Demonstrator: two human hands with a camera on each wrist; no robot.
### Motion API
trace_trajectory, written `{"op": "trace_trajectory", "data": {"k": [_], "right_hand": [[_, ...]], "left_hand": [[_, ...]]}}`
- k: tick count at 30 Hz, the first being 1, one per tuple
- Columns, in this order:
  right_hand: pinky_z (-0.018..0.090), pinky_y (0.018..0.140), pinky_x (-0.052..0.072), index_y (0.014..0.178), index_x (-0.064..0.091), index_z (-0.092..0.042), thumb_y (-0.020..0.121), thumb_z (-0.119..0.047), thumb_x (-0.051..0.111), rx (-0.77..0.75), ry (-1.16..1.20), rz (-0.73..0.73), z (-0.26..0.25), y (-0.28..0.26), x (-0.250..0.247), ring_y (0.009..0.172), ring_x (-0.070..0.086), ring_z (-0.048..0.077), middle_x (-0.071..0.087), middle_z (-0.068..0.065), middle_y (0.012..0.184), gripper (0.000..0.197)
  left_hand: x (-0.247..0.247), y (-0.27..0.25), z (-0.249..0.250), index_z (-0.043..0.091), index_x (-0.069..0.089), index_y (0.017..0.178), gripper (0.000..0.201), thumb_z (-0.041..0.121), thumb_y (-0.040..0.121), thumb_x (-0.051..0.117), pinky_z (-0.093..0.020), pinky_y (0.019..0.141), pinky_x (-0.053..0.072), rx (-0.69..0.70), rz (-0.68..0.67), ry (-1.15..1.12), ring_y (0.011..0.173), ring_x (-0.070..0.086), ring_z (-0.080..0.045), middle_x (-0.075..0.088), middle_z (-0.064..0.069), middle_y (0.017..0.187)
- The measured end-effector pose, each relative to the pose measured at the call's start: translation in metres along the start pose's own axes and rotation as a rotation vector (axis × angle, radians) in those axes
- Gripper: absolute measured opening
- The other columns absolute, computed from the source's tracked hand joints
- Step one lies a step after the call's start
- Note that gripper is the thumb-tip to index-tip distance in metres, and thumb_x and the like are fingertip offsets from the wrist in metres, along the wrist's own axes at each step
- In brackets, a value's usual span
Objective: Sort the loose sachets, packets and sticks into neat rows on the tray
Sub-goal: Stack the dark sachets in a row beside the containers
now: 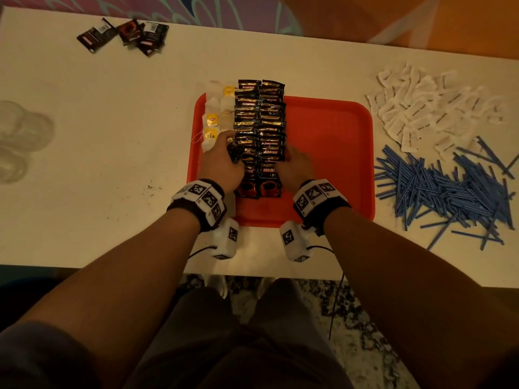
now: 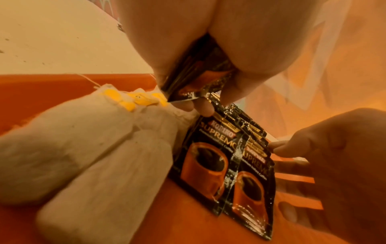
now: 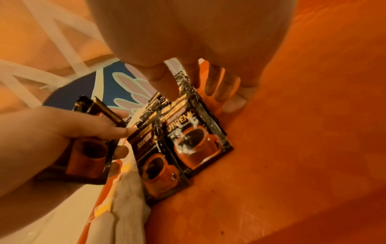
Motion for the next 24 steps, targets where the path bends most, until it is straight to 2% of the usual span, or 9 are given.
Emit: {"op": "trace_trajectory", "data": {"k": [2,5,8,9,11,13,16,20,24], "right_hand": [[0.052,0.084,0.057,0.124,0.055,-0.029,0.062,-0.044,0.050,0.006,-0.019,-0.016,0.006,0.009,0.004,0.099,0.063,0.033,0.062,0.009,0.114,0.064],[0.053,0.081,0.057,0.118,0.054,-0.040,0.061,-0.050,0.054,-0.019,-0.014,-0.011,-0.010,-0.011,-0.006,0.093,0.065,0.033,0.064,0.007,0.107,0.058],[0.055,0.097,0.049,0.146,0.035,-0.035,0.071,-0.043,0.061,0.020,-0.019,0.004,-0.029,-0.042,-0.023,0.120,0.054,0.037,0.054,0.012,0.134,0.079],[0.054,0.103,0.045,0.150,0.029,-0.030,0.077,-0.038,0.064,0.026,-0.022,0.018,-0.033,-0.049,-0.028,0.129,0.047,0.034,0.045,0.011,0.144,0.082],[0.050,0.108,0.041,0.151,0.031,-0.022,0.084,-0.031,0.067,-0.014,-0.025,0.045,-0.041,-0.061,-0.039,0.135,0.041,0.029,0.039,0.009,0.150,0.076],[0.041,0.103,0.046,0.144,0.043,-0.016,0.088,-0.022,0.066,-0.069,-0.011,0.042,-0.049,-0.070,-0.046,0.129,0.047,0.023,0.047,0.007,0.144,0.061],[0.027,0.081,0.051,0.121,0.059,-0.019,0.091,-0.026,0.065,-0.126,0.050,-0.025,-0.064,-0.088,-0.044,0.108,0.059,0.015,0.061,0.000,0.120,0.031],[0.034,0.079,0.059,0.099,0.064,-0.021,0.088,-0.035,0.071,-0.203,0.182,-0.146,-0.092,-0.112,-0.030,0.093,0.067,0.013,0.069,-0.002,0.101,0.019],[0.043,0.079,0.060,0.089,0.070,-0.010,0.081,-0.019,0.078,-0.261,0.272,-0.137,-0.111,-0.125,-0.022,0.084,0.072,0.025,0.074,0.010,0.089,0.015]], "left_hand": [[0.003,0.002,0.002,0.024,0.040,0.143,0.057,0.010,0.092,0.060,-0.021,0.078,0.047,-0.008,-0.023,-0.024,0.096,0.059,-0.011,0.062,0.001,0.118],[-0.001,0.001,0.004,0.023,0.042,0.142,0.055,0.009,0.092,0.060,-0.017,0.075,0.044,-0.006,0.010,-0.050,0.095,0.058,-0.011,0.059,0.005,0.109],[-0.013,-0.003,0.006,0.025,0.045,0.140,0.049,0.016,0.094,0.060,-0.021,0.087,0.043,-0.023,0.086,-0.132,0.107,0.059,-0.015,0.061,0.001,0.123],[-0.017,-0.002,0.003,0.032,0.049,0.132,0.040,0.020,0.095,0.059,-0.025,0.088,0.046,-0.054,0.104,-0.182,0.106,0.061,-0.017,0.063,0.001,0.122],[-0.025,-0.004,0.003,0.040,0.058,0.101,0.017,0.026,0.093,0.057,-0.037,0.084,0.055,-0.112,0.134,-0.283,0.093,0.067,-0.024,0.070,-0.003,0.105],[-0.031,-0.008,0.004,0.028,0.066,0.085,0.007,0.028,0.085,0.059,-0.047,0.081,0.059,-0.178,0.151,-0.417,0.087,0.071,-0.029,0.073,-0.008,0.092],[-0.036,-0.013,0.008,0.022,0.071,0.090,0.008,0.016,0.087,0.068,-0.049,0.084,0.059,-0.209,0.138,-0.552,0.089,0.073,-0.024,0.075,-0.006,0.095],[-0.041,-0.021,0.019,0.019,0.072,0.107,0.025,0.015,0.083,0.079,-0.042,0.086,0.059,-0.183,0.094,-0.684,0.095,0.073,-0.020,0.077,-0.002,0.100],[-0.042,-0.031,0.033,0.010,0.067,0.121,0.041,0.005,0.082,0.077,-0.049,0.090,0.057,-0.178,0.014,-0.838,0.102,0.072,-0.028,0.075,-0.010,0.109]]}}
Point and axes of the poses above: each hand's wrist, its own y-axis towards the middle knuckle, its own x-axis out of the palm, z = x × y, the point moved 4 cm from there along y, towards the middle knuckle
